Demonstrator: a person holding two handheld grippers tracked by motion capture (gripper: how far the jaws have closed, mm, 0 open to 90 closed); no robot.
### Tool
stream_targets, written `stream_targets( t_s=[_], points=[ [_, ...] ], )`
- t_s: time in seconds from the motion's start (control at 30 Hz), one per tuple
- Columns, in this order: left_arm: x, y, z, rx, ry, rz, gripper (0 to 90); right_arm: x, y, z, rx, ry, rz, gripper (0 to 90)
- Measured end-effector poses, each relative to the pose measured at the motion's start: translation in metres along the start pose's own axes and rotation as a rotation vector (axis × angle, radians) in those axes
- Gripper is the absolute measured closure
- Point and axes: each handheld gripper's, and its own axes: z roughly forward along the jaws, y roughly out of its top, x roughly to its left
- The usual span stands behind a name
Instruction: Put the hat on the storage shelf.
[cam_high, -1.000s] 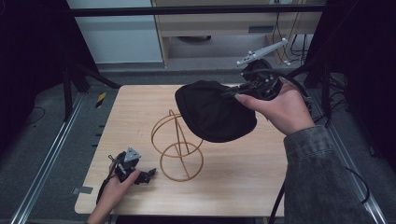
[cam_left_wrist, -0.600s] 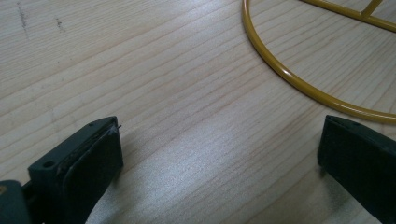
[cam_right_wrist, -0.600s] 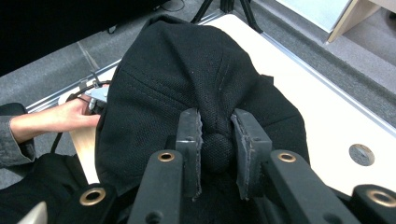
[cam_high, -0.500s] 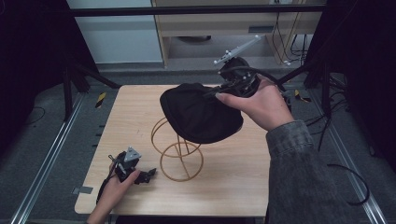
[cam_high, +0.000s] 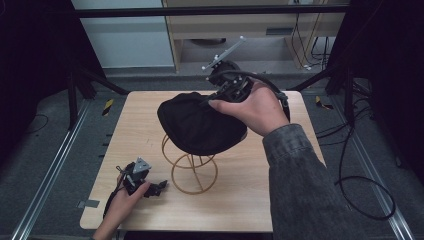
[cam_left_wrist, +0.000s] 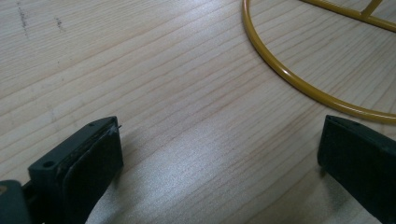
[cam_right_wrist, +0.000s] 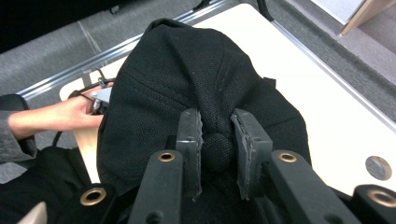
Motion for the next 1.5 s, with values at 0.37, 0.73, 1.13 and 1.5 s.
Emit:
stream_targets(
  t_s=[0.37,0.73,1.13,1.5],
  points=[
    [0.000,0.000,0.000,0.000,0.000,0.001,0.0,0.011,0.013,0.027,0.075,0.008,-0.021,73.7],
    [0.000,0.000,0.000,0.001,-0.003,0.002,0.0,0.023,0.020,0.045,0.115,-0.002,-0.047,73.3],
    [0.000,0.000,0.000,0.002,-0.004,0.002,0.0,0.025,0.024,0.058,0.160,-0.008,-0.044,73.0],
    [0.000,0.000,0.000,0.002,-0.004,0.003,0.0,0.026,0.023,0.069,0.192,0.004,-0.043,72.4]
  ],
)
